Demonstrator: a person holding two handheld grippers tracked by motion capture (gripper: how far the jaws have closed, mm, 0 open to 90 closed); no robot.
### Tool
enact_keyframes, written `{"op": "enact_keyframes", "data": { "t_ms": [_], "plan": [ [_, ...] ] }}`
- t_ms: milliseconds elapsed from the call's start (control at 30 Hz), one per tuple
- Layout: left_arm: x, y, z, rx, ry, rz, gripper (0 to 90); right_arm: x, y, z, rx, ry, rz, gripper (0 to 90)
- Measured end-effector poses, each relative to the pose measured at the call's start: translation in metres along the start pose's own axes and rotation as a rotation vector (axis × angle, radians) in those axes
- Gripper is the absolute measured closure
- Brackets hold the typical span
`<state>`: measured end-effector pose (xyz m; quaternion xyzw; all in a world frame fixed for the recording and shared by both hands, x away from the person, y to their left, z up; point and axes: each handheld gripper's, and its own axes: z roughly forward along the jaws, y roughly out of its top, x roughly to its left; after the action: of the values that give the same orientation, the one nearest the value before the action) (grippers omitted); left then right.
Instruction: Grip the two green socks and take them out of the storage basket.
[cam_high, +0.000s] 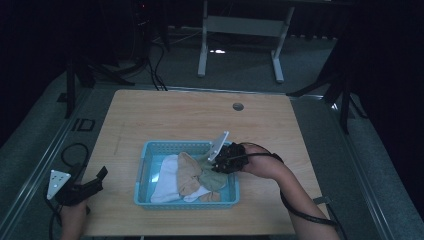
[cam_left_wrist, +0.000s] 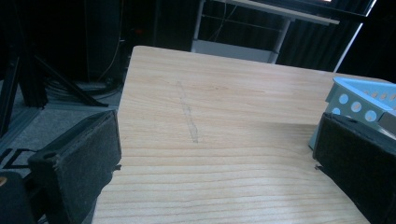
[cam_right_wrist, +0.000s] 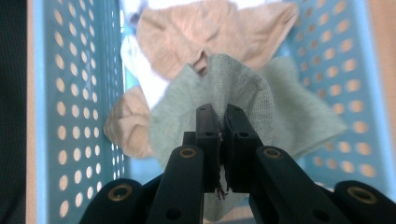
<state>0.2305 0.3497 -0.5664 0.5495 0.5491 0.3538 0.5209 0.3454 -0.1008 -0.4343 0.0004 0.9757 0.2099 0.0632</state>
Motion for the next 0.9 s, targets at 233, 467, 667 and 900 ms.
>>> {"op": "enact_keyframes", "data": {
  "t_ms": [233,467,667,900],
  "plan": [
    [0.0,0.0,0.0,0.002,0.0,0.0,0.8,-0.006,0.005,-0.046,-0.072,-0.063,-0.005,85.7],
    [0.0,0.0,0.0,0.002,0.002,0.0,0.8,-0.01,-0.003,-0.086,-0.109,-0.112,0.015,85.7],
    [0.0,0.0,0.0,0.003,0.004,0.0,0.8,-0.013,-0.023,-0.112,-0.098,-0.161,0.056,85.7],
    [-0.001,0.0,0.001,0.007,0.006,0.003,0.8,-0.016,-0.053,-0.123,-0.082,-0.185,0.118,85.7]
  ]
}}
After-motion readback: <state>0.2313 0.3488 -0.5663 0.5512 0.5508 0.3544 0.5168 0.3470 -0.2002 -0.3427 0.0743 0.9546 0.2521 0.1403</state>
